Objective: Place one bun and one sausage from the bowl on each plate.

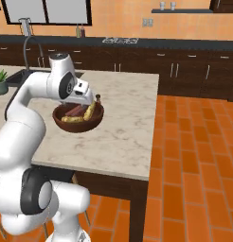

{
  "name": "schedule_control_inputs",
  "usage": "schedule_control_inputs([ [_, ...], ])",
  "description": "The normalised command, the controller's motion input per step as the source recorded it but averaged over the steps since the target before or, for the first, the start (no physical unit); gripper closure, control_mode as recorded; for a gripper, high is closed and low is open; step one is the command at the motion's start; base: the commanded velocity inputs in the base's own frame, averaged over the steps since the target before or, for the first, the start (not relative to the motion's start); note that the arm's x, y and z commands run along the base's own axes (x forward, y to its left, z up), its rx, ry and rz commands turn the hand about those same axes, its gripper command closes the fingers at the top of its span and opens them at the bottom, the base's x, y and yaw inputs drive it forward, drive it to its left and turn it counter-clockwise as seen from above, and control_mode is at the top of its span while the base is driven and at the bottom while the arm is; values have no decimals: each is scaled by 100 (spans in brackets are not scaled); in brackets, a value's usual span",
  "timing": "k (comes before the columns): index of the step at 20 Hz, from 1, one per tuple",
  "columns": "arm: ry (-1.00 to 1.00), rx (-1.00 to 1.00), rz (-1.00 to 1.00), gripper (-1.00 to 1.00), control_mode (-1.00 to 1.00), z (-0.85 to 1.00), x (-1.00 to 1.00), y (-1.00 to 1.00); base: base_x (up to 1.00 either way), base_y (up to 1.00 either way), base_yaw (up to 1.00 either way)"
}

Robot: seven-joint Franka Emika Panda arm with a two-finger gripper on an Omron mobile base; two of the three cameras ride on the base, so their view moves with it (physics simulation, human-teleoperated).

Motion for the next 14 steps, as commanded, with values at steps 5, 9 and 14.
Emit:
schedule_control_inputs([
  [5, 0, 0, -12, -100, -100, -19, 71, 48, 0, 0, 0],
  [9, 0, 0, 0, -100, -100, -1, 0, 0, 0, 0, 0],
  [14, -17, -1, 0, -100, -100, -66, 46, 0, 0, 0, 0],
])
